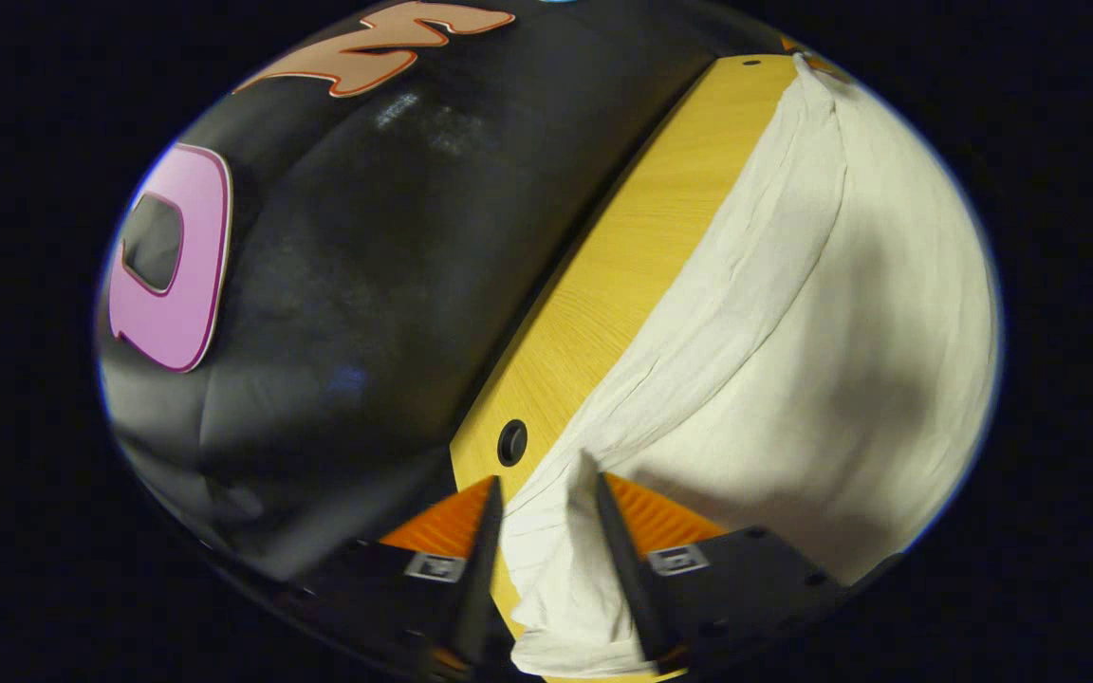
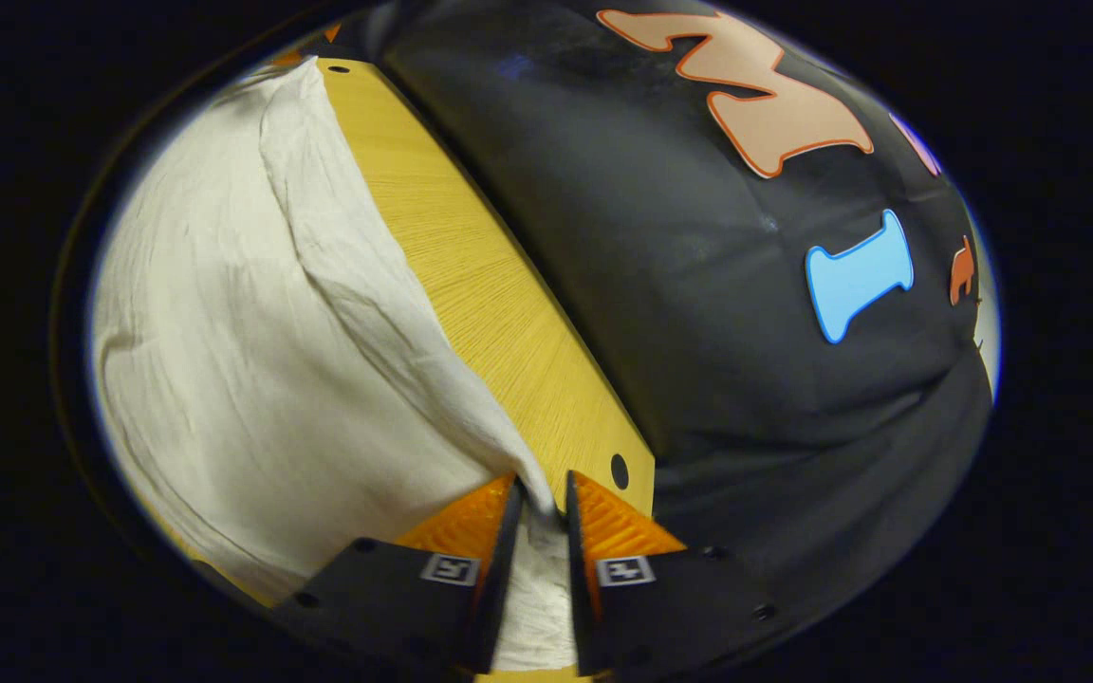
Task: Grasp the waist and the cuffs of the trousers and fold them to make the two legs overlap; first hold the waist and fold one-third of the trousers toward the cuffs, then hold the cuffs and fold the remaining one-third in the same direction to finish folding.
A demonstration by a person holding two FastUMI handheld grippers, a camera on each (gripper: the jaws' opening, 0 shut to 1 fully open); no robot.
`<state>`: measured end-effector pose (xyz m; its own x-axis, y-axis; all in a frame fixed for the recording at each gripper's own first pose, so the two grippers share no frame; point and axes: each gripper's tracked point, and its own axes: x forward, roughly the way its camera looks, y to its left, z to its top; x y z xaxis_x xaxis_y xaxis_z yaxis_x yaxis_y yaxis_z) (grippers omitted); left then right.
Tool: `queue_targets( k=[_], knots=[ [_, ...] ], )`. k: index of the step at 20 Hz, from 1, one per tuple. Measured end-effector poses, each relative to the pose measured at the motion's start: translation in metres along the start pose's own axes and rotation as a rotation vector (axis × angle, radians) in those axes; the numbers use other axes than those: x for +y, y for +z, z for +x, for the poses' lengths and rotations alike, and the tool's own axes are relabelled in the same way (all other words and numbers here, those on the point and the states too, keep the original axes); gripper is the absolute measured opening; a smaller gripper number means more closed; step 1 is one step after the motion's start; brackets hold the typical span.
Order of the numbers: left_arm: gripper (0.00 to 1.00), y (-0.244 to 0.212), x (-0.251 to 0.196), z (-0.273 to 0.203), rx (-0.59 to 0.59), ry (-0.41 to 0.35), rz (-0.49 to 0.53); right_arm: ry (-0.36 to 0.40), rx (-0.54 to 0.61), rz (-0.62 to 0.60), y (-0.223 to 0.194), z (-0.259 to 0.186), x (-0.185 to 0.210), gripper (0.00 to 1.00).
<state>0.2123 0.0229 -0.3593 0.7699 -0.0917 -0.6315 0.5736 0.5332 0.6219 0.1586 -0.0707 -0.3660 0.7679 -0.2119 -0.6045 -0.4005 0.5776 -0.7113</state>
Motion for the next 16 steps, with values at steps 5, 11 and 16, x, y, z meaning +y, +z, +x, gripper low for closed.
queue_targets(
  k=[5,11,16],
  knots=[
    [0.95,0.009,0.007,-0.024,-0.018,0.071,-0.135,-0.016,-0.01,0.128,-0.003,-0.02,-0.012,0.98],
    [0.95,0.048,-0.001,-0.068,-0.121,0.059,-0.368,-0.024,0.017,0.386,-0.025,-0.047,-0.026,0.98],
    [0.95,0.098,-0.013,-0.119,-0.22,0.01,-0.501,0.016,0.033,0.542,-0.053,-0.066,-0.028,0.98]
  ],
)
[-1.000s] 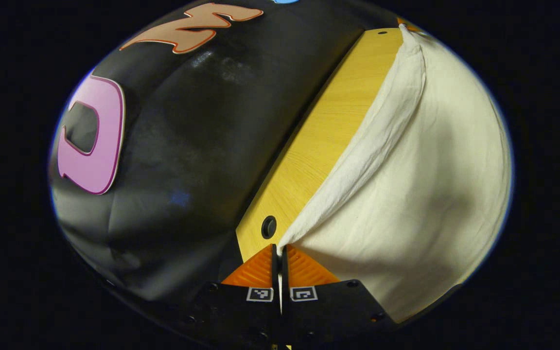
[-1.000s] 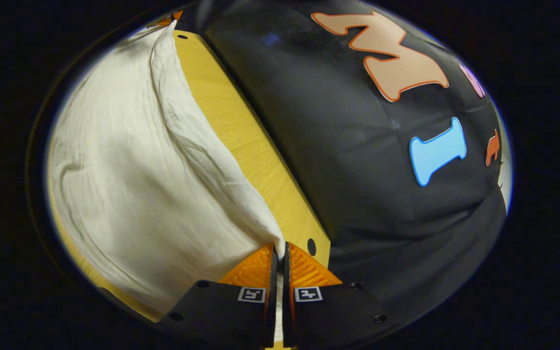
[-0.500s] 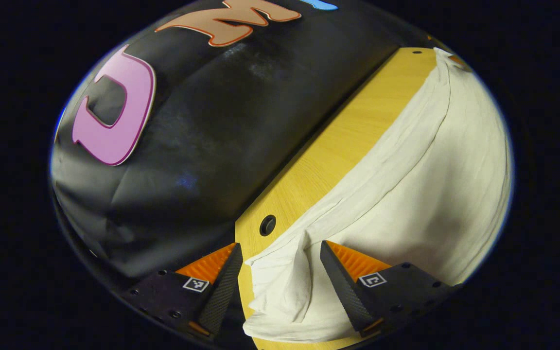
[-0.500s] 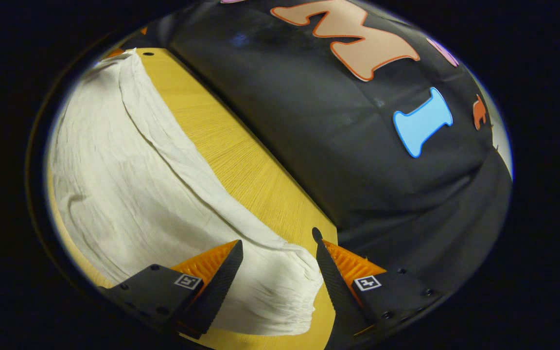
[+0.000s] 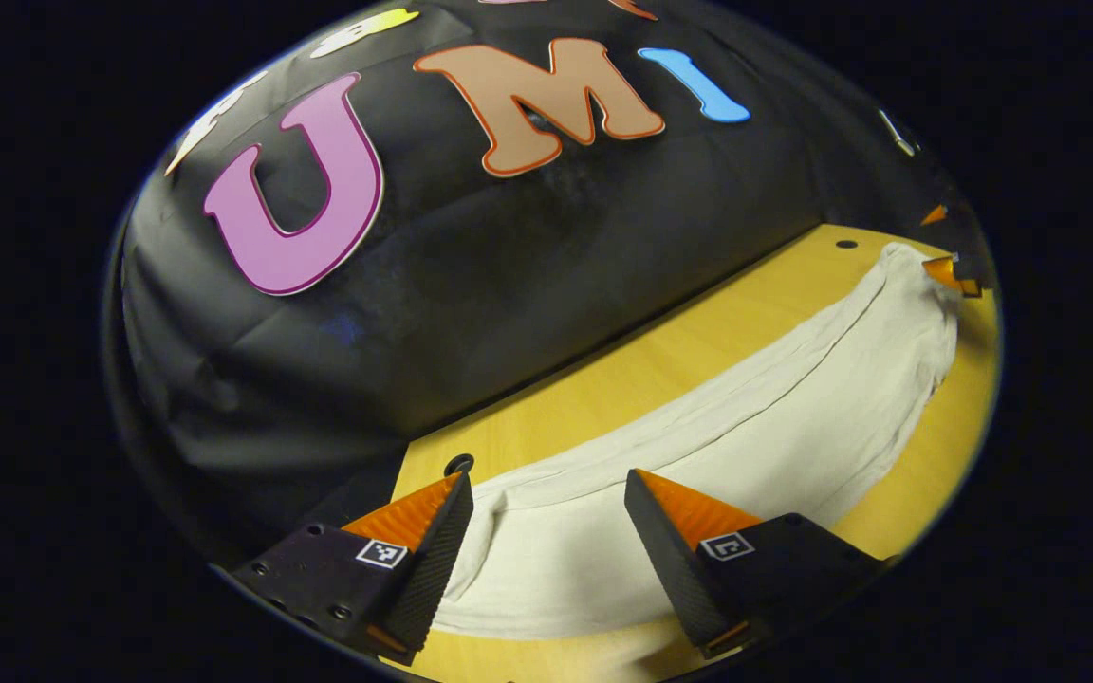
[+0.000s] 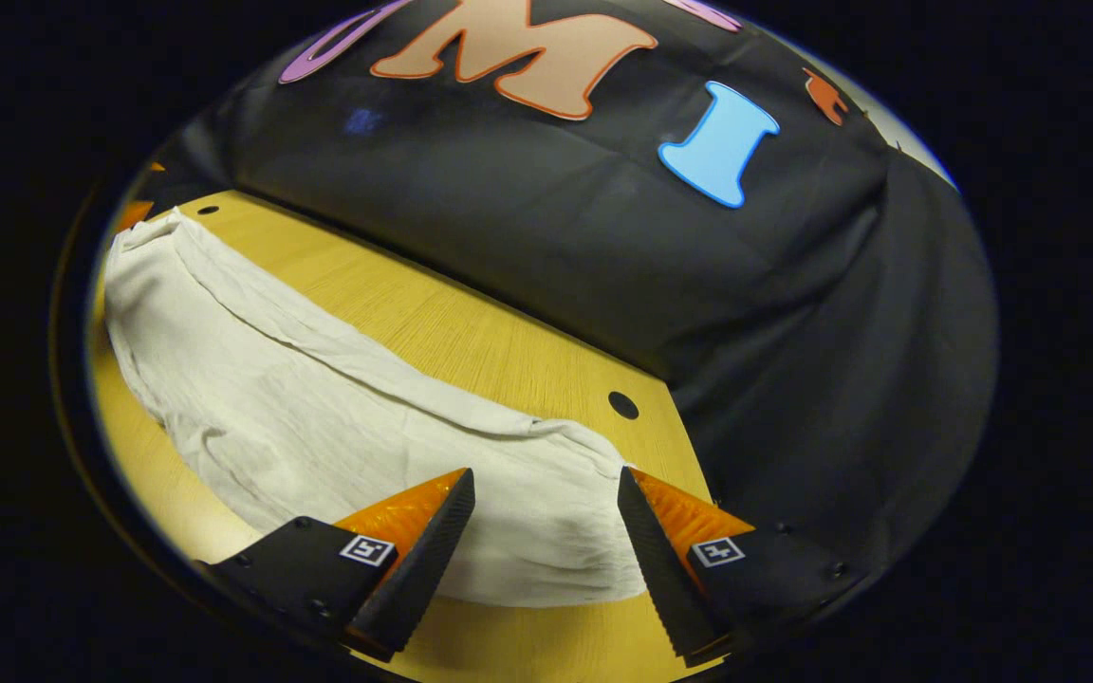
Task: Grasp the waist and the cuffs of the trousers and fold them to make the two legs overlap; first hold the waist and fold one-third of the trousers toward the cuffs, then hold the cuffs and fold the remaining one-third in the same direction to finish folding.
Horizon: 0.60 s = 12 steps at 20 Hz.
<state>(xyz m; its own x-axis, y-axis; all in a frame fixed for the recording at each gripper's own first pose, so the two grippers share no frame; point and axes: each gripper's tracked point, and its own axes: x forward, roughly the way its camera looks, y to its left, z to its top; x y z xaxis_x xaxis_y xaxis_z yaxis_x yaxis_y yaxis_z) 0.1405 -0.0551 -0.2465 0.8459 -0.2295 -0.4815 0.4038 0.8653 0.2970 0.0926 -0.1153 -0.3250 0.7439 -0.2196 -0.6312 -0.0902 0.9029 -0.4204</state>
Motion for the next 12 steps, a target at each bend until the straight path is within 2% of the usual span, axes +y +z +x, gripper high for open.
queue_targets(
  k=[1,4,5,9,10,11,12],
  knots=[
    [0.95,0.006,-0.002,-0.007,-0.014,-0.004,-0.012,0.0,0.01,0.033,-0.007,-0.003,-0.006,1.0],
    [0.95,0.02,-0.011,-0.022,-0.035,-0.023,-0.025,0.01,0.052,0.16,-0.033,-0.008,-0.023,0.98],
    [0.95,0.022,-0.015,-0.03,-0.035,-0.019,-0.021,0.011,0.066,0.204,-0.039,-0.007,-0.027,1.0],
    [0.96,0.027,-0.035,-0.057,-0.042,-0.018,-0.056,0.007,0.126,0.387,-0.072,-0.003,-0.048,0.97],
    [0.96,0.029,-0.041,-0.062,-0.041,-0.021,-0.069,0.004,0.142,0.436,-0.079,-0.002,-0.051,1.0],
    [0.96,0.03,-0.045,-0.066,-0.038,-0.019,-0.072,0.005,0.166,0.487,-0.087,0.0,-0.052,0.98],
    [0.96,0.031,-0.049,-0.07,-0.034,-0.017,-0.068,0.003,0.188,0.539,-0.097,0.003,-0.054,1.0]
  ],
)
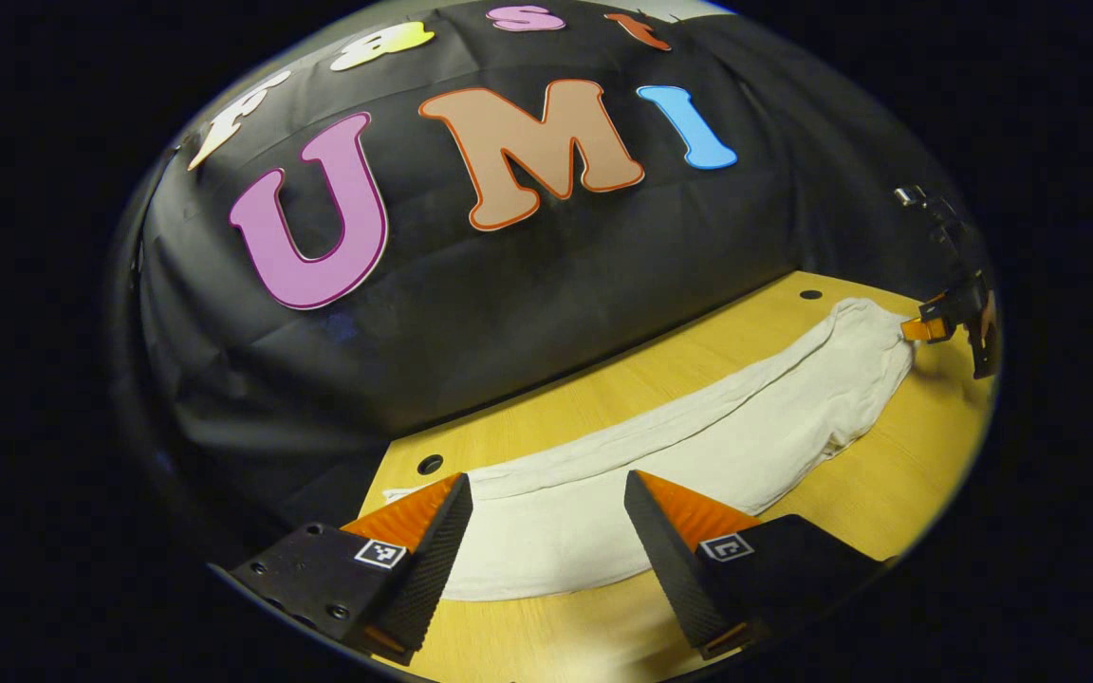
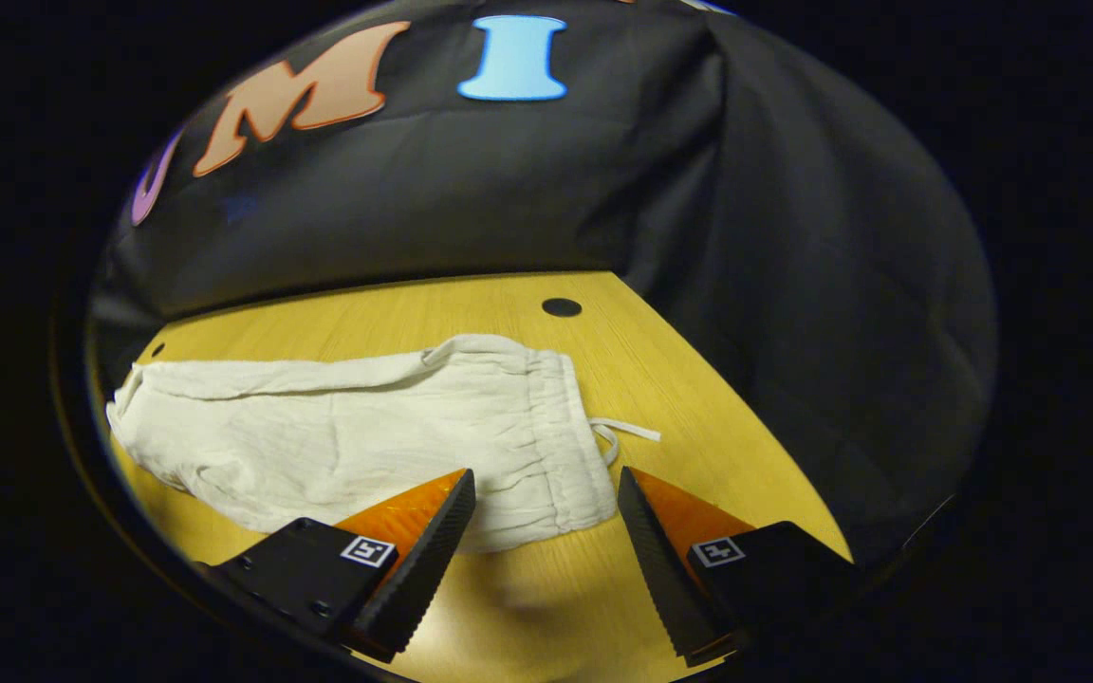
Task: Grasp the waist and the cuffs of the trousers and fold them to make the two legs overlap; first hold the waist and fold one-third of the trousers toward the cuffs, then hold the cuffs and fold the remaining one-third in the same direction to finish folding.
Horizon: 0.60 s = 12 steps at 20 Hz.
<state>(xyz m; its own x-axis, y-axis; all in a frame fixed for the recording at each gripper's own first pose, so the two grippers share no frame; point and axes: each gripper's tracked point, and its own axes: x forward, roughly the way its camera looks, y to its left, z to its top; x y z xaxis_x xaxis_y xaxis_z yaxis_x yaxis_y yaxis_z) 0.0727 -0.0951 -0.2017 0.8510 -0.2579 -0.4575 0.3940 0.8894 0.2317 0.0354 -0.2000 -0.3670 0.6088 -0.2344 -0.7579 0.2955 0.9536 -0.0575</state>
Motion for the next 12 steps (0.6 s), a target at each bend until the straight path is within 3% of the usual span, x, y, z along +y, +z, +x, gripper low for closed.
queue_targets(
  k=[3,5,6,10,12],
  knots=[
    [0.96,0.002,-0.01,-0.012,0.0,0.004,0.015,0.002,0.054,0.163,-0.012,0.012,-0.015,0.99],
    [0.96,0.005,-0.013,-0.019,-0.001,0.014,0.03,0.055,0.12,0.338,-0.025,0.02,-0.012,0.99],
    [0.96,0.005,-0.015,-0.024,0.006,0.026,0.034,0.073,0.097,0.374,-0.019,0.019,-0.01,0.92],
    [0.96,0.006,-0.019,-0.036,0.008,0.054,0.027,0.094,0.114,0.379,-0.019,0.02,-0.008,0.77],
    [0.96,0.005,-0.022,-0.042,0.012,0.067,0.031,0.105,0.122,0.376,-0.021,0.022,-0.008,0.63]
  ],
)
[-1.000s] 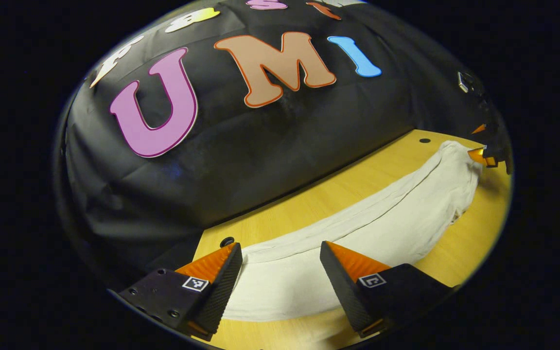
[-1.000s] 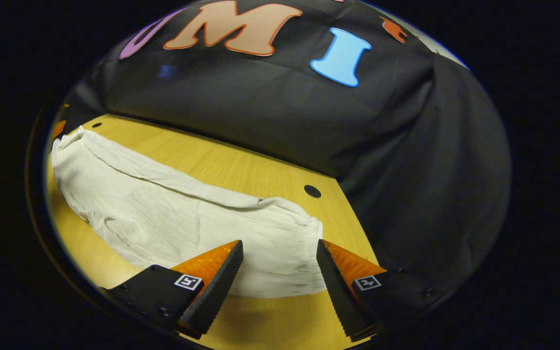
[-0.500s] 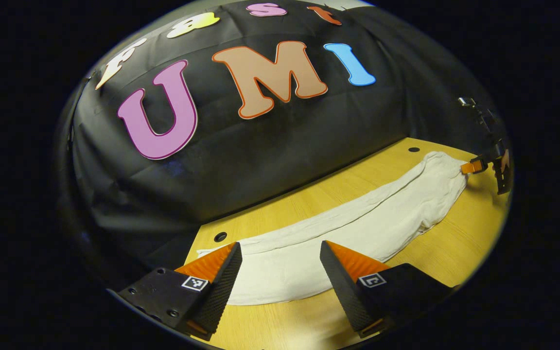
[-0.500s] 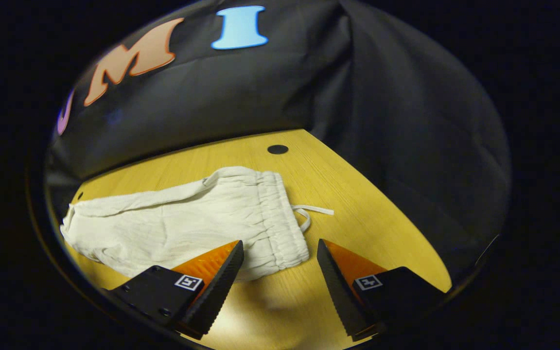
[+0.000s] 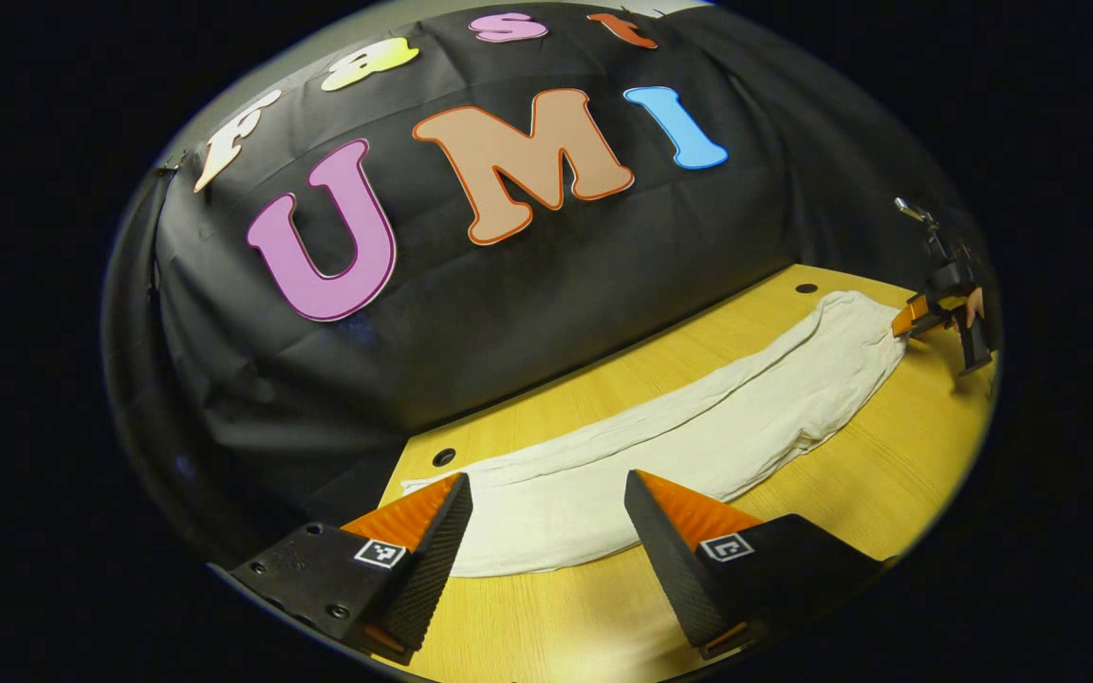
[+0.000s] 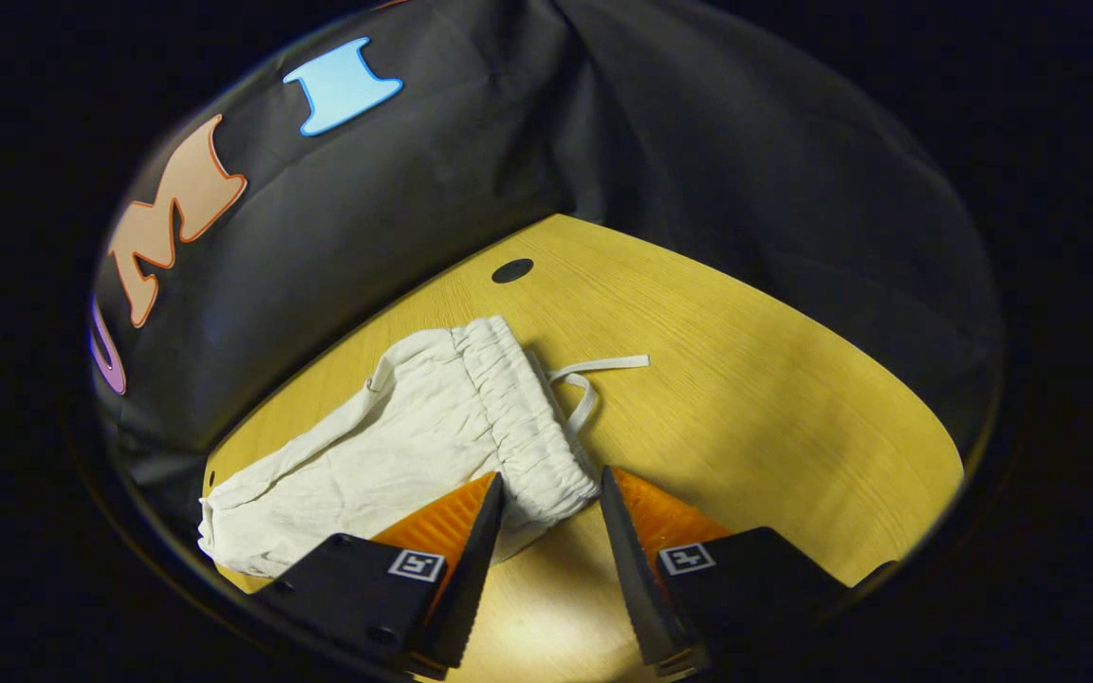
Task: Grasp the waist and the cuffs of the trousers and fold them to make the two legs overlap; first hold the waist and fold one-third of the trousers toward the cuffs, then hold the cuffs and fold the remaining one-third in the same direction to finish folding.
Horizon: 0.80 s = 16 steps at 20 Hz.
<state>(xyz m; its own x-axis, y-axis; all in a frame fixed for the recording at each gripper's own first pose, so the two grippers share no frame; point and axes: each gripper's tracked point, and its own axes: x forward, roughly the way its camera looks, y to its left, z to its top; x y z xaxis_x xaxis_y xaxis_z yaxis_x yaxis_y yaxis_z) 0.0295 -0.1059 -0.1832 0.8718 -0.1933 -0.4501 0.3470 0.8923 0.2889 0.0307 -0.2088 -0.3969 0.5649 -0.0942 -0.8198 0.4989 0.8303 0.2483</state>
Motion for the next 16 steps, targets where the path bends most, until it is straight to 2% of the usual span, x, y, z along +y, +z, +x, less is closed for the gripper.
queue_targets(
  k=[1,2,4,6,7,8,10,13,16],
  knots=[
    [0.96,-0.003,-0.003,-0.003,0.01,0.002,-0.001,0.01,0.014,-0.002,-0.002,0.001,0.001,0.56],
    [0.96,-0.007,-0.005,-0.005,0.019,0.005,-0.005,0.027,0.024,0.0,-0.004,0.003,0.003,0.55],
    [0.96,-0.01,-0.011,-0.01,0.027,0.001,-0.016,0.044,0.057,0.016,-0.007,0.01,0.003,0.33],
    [0.96,-0.013,-0.012,-0.013,0.038,-0.004,-0.015,-0.008,0.016,-0.019,0.001,0.01,-0.007,0.12],
    [0.96,-0.012,-0.012,-0.014,0.036,-0.009,-0.012,-0.035,-0.009,-0.037,0.008,0.006,-0.011,0.12],
    [0.96,-0.011,-0.012,-0.013,0.032,-0.023,-0.01,-0.034,0.002,-0.028,0.011,0.004,-0.013,0.05],
    [0.96,-0.014,-0.012,-0.01,0.038,-0.058,-0.009,-0.017,0.012,0.037,0.019,-0.004,-0.011,0.11],
    [0.96,-0.017,0.001,-0.002,0.044,-0.064,-0.004,-0.009,-0.029,0.043,0.031,-0.011,-0.008,0.11],
    [0.96,-0.02,0.004,0.003,0.04,-0.094,-0.035,0.046,-0.066,0.065,0.046,-0.027,0.015,0.11]
  ],
)
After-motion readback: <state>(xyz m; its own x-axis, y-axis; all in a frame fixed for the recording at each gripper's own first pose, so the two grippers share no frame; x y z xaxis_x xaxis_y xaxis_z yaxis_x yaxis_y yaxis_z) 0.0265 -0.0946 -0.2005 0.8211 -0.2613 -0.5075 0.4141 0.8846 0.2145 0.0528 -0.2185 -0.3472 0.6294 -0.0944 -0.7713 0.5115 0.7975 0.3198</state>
